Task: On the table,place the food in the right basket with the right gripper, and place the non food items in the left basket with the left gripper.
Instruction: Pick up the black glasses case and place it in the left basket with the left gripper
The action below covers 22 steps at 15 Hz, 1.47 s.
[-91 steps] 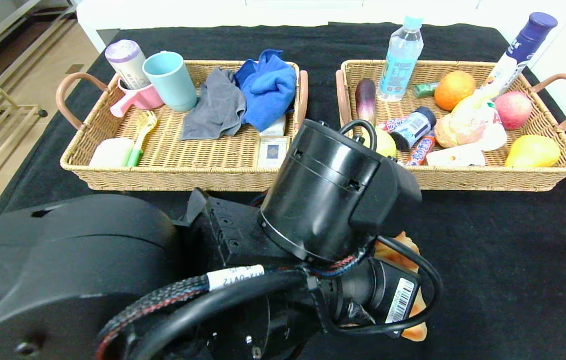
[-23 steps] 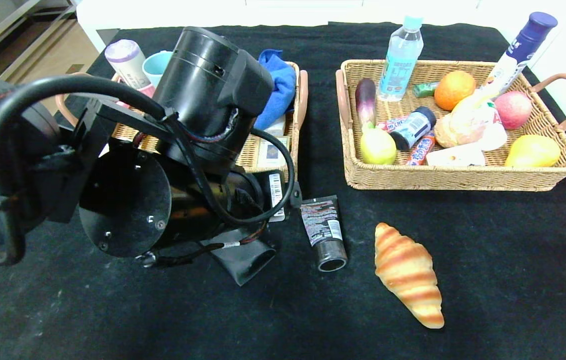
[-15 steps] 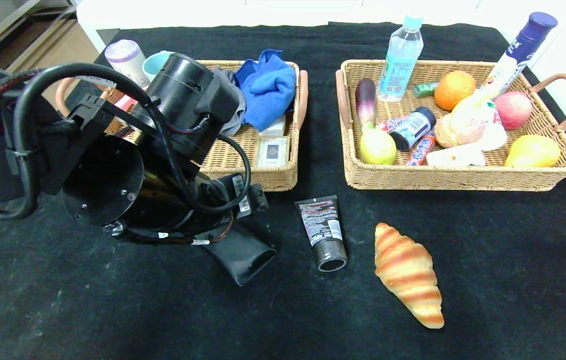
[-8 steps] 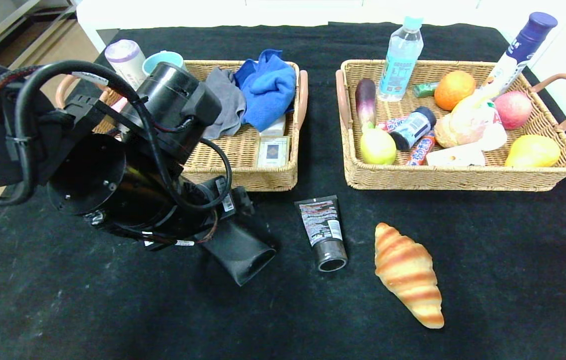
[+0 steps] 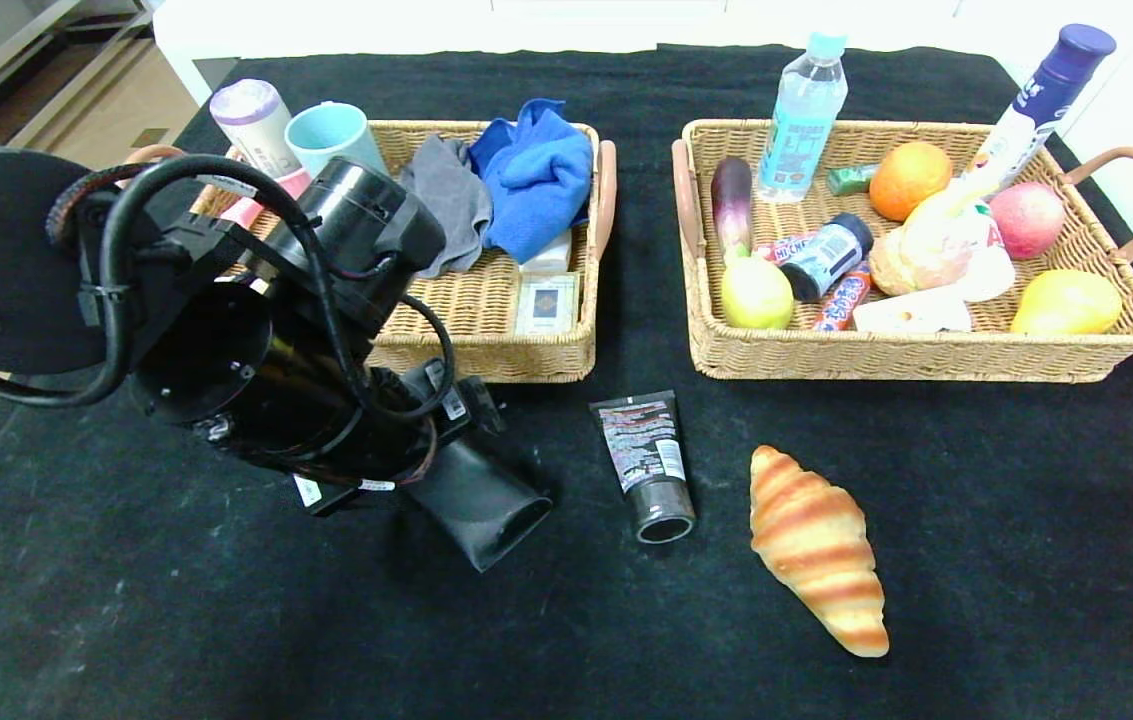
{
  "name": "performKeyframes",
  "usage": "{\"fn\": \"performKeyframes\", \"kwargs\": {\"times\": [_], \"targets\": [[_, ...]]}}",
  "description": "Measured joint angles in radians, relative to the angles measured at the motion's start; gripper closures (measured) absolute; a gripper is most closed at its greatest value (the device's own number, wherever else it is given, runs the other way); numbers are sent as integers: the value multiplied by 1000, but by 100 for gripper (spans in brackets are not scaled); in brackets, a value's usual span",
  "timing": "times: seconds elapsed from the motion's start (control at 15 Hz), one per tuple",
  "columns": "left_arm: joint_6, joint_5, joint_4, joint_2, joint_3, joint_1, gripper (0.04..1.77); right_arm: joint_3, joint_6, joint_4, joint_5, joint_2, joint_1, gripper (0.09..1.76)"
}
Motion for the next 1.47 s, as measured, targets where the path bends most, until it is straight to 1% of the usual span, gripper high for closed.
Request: {"fn": "performKeyframes", "kwargs": {"times": [0.33, 1.27, 1.47], "targets": [[-6, -27, 0, 5, 1, 6, 9, 7, -17, 0, -2, 4, 1, 14], [-23, -31, -2, 50, 16, 6, 9, 20, -31, 0, -4, 15, 2, 14], [-22, -42, -3, 53, 20, 4, 9, 20, -31, 0, -4, 15, 2, 14]]}}
